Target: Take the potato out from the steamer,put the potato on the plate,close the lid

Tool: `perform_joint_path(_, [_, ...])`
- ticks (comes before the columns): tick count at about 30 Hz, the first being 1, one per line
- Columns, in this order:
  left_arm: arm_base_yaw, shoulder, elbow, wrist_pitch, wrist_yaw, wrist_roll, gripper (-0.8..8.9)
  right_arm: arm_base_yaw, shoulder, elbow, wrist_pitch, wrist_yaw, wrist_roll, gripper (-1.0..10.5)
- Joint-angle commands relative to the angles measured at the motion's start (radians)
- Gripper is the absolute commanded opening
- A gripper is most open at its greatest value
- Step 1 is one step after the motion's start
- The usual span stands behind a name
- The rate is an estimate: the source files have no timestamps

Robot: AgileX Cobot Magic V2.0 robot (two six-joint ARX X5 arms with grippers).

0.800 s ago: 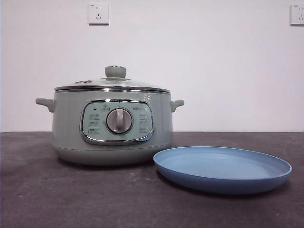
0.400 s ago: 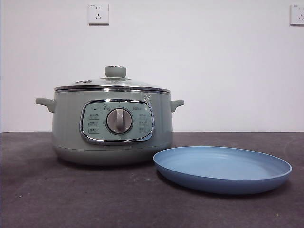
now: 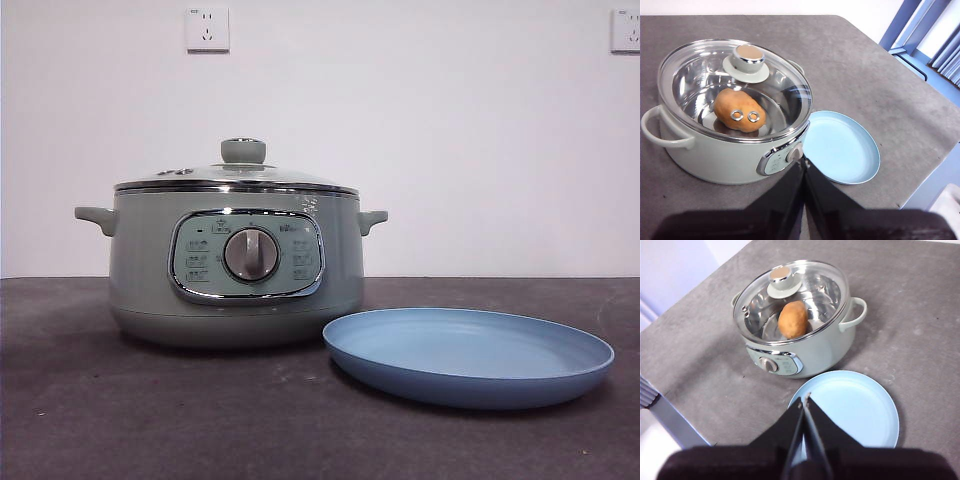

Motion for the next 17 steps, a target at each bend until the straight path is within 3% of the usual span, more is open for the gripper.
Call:
perform_joint_path(1, [-0.005, -0.002, 0.004, 0.004, 0.004, 0.022, 1.02, 0.008, 0.003, 0.002, 0.008, -0.003, -0.015, 1.8])
perform_joint_path(4, [-0.005, -0.002, 0.004, 0.010, 0.003, 0.022, 5.66, 0.008, 0.003, 0.002, 0.021, -0.002, 0.006, 5.4])
perform_joint_path(5, [-0.005, -0.002, 0.004, 0.014, 0.003, 0.021, 6.67, 0.008, 0.003, 0.002, 0.025, -0.002, 0.013, 6.2])
perform_joint_path(17, [-0.011, -0.002, 0.005, 0.082, -0.011, 0.017, 6.92, 0.009, 0.008, 0.002, 0.025, -0.002, 0.015, 6.6])
